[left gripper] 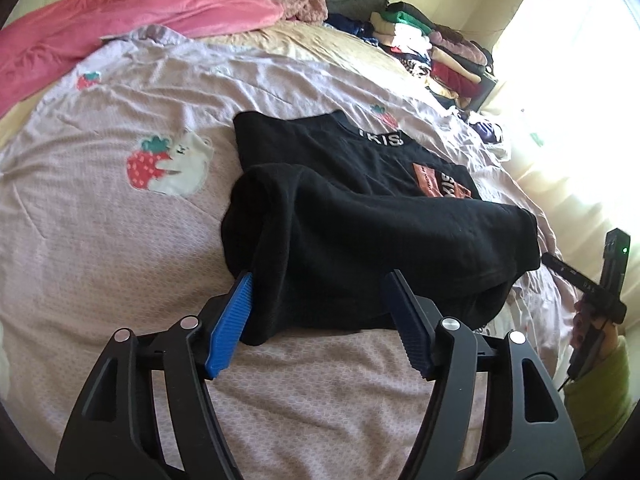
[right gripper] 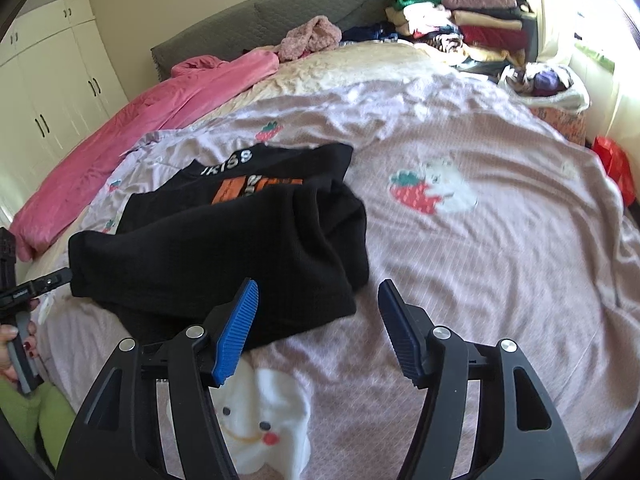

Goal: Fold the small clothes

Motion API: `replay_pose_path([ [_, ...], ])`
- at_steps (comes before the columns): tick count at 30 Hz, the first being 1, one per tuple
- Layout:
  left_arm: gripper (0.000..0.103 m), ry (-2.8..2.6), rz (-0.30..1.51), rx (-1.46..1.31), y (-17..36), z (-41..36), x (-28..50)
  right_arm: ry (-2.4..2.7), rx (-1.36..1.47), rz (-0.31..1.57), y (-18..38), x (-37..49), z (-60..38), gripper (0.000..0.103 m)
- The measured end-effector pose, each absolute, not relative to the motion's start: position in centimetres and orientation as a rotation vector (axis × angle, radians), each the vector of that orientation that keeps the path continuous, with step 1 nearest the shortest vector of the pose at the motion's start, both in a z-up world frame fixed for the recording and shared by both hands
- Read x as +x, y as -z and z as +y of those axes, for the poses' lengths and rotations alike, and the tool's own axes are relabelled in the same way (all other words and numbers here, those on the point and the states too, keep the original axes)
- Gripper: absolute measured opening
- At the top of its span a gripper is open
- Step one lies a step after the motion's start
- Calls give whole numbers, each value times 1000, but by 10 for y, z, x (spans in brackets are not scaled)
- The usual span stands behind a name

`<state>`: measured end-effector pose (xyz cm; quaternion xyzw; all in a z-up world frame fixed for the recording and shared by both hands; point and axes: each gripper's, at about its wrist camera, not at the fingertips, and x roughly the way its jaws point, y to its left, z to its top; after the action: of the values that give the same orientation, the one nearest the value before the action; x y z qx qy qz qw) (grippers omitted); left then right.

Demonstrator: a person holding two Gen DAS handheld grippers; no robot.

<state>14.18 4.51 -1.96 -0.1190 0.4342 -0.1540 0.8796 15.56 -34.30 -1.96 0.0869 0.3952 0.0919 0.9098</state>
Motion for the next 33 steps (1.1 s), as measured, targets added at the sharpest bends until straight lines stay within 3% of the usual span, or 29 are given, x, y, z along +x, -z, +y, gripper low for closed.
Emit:
replay_pose_path([
  [5, 59, 319, 936, -255, 26, 42, 152, -234, 201, 835, 25, 165, -338, 61],
  [6, 55, 317, 944, -252, 27, 41, 154, -241, 199, 842, 26, 169, -337, 61],
  [9, 30, 307, 958, -250, 28, 40, 160, -256, 206, 865, 32, 181, -337, 62],
  [10, 9, 298, 962, -250, 29, 41, 162, -262, 210, 873, 34, 184, -338, 60],
  [11, 0, 300, 968, -256, 29, 41, 164, -277, 214, 890, 36, 188, -338, 43],
  [12, 0, 308, 972, -268, 28, 43, 166, -298, 215, 903, 35, 191, -337, 21],
  [14, 0, 323, 960, -297, 23, 47, 169, -341, 207, 894, 28, 192, -334, 9],
  [23, 0, 268, 852, -349, -20, 75, 204, -369, 284, 719, -33, 226, -351, 7],
  [29, 0, 313, 878, -313, -24, 70, 215, -320, 309, 729, -31, 278, -355, 7],
  [33, 22, 332, 935, -293, -8, 64, 194, -304, 280, 771, -16, 298, -348, 7],
])
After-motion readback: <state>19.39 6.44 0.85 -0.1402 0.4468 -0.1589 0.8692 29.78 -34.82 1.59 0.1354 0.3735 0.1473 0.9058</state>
